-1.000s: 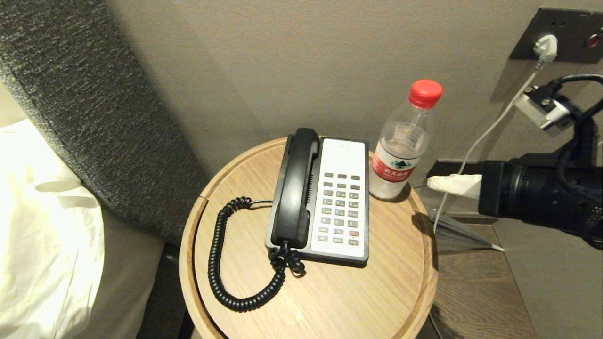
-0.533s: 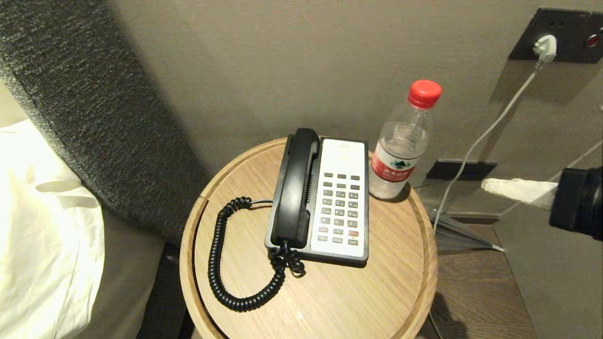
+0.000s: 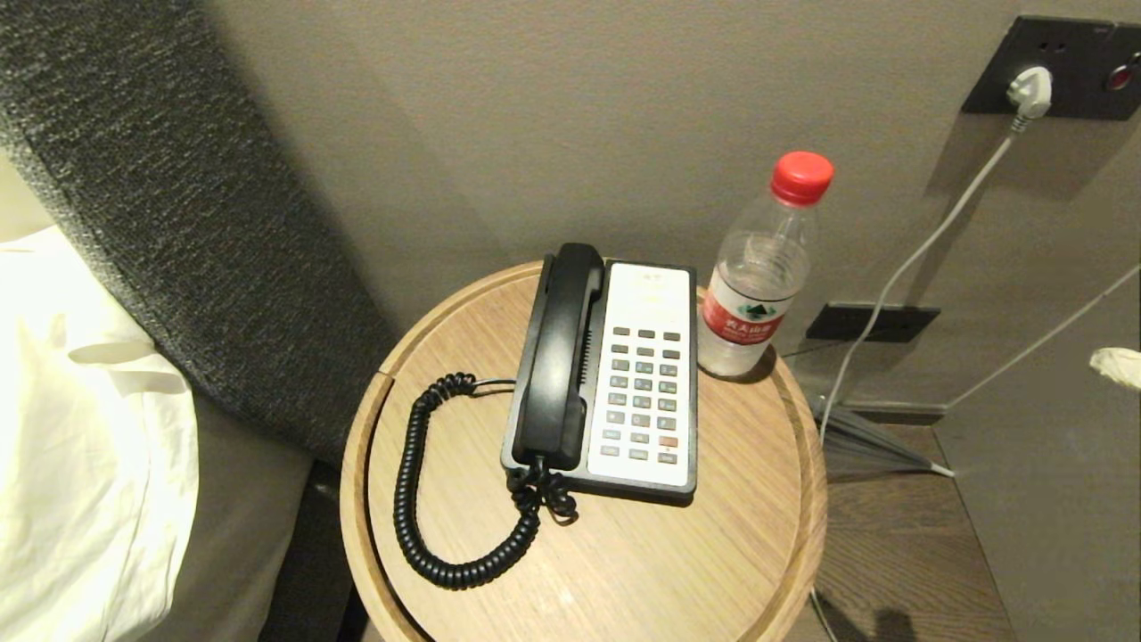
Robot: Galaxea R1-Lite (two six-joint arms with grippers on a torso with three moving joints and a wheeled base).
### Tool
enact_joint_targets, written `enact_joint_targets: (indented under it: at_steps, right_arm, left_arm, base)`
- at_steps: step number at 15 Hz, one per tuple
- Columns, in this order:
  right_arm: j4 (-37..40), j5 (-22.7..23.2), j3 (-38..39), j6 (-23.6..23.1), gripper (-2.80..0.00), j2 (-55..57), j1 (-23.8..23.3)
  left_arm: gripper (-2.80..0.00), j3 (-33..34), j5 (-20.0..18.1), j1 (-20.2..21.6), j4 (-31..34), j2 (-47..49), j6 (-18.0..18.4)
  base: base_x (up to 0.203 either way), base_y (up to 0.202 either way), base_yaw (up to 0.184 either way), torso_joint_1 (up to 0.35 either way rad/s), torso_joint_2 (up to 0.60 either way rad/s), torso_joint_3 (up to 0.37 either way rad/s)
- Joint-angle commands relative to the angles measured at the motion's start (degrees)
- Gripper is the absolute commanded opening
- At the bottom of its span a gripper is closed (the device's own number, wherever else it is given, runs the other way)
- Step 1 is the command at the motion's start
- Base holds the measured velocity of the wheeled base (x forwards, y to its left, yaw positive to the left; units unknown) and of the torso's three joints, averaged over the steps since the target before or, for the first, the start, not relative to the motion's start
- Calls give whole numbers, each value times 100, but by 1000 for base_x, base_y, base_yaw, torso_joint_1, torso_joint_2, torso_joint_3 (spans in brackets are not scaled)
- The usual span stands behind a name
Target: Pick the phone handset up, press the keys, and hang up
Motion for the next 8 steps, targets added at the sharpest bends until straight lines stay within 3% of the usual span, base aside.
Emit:
enact_joint_targets:
  at_steps: [1,2,6,8]
  right_arm:
    - [-1,7,171,52,-280,-468,-57]
    - [15,9,224,66,-280,-541,-80]
    - [120,1,536,65,-280,-1059,-94]
    - [182,-1,746,63,-280,-1371,-99]
  left_arm:
    - [-280,301,-317,-48,53,-814,235]
    - [-280,348,-500,-63,159,-958,243]
    - [-280,481,-527,-66,-103,-965,372]
    - [-280,726,-587,-73,-821,-965,541]
  base:
    - [0,0,0,0,0,0]
    - [0,0,0,0,0,0]
    - [0,0,0,0,0,0]
    - [0,0,0,0,0,0]
